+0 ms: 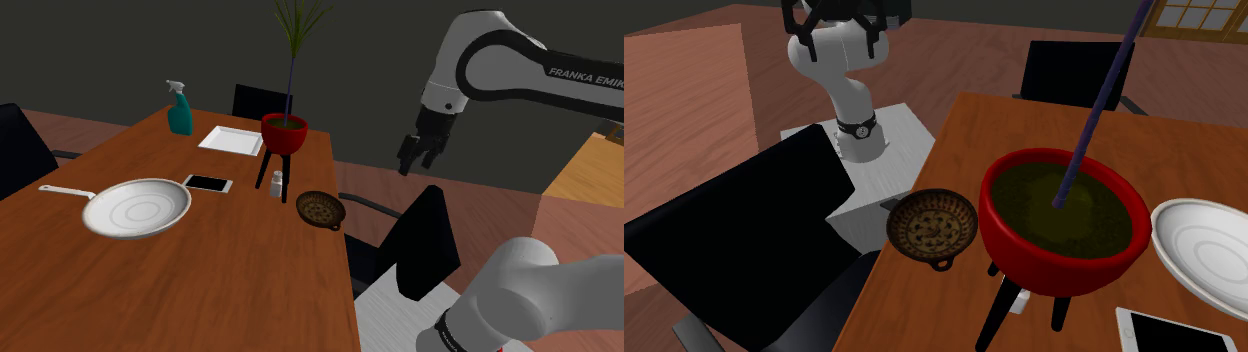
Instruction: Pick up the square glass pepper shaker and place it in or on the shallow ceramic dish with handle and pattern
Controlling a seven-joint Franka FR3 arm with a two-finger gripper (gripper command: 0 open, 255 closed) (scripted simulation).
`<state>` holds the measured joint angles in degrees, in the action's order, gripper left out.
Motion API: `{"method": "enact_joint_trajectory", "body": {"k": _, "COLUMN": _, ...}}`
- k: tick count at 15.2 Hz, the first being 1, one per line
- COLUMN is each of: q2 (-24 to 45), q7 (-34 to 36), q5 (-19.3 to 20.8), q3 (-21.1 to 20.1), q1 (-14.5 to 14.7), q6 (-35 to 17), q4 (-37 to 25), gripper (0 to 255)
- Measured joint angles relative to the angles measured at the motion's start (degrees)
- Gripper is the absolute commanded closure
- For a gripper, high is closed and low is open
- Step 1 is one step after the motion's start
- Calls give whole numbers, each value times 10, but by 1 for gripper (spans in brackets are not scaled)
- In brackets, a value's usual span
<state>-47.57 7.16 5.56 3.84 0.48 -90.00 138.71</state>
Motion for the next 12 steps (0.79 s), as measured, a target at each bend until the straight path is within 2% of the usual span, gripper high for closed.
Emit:
{"method": "enact_joint_trajectory", "body": {"k": 4, "q2": 38, "q7": 22, "q5": -13, "q3": -10, "q1": 4, "q6": -32, "q4": -3, "gripper": 0}}
{"method": "enact_joint_trajectory", "body": {"k": 12, "q2": 202, "q7": 87, "q5": -46, "q3": -35, "q1": 12, "q6": -133, "q4": -58, "gripper": 0}}
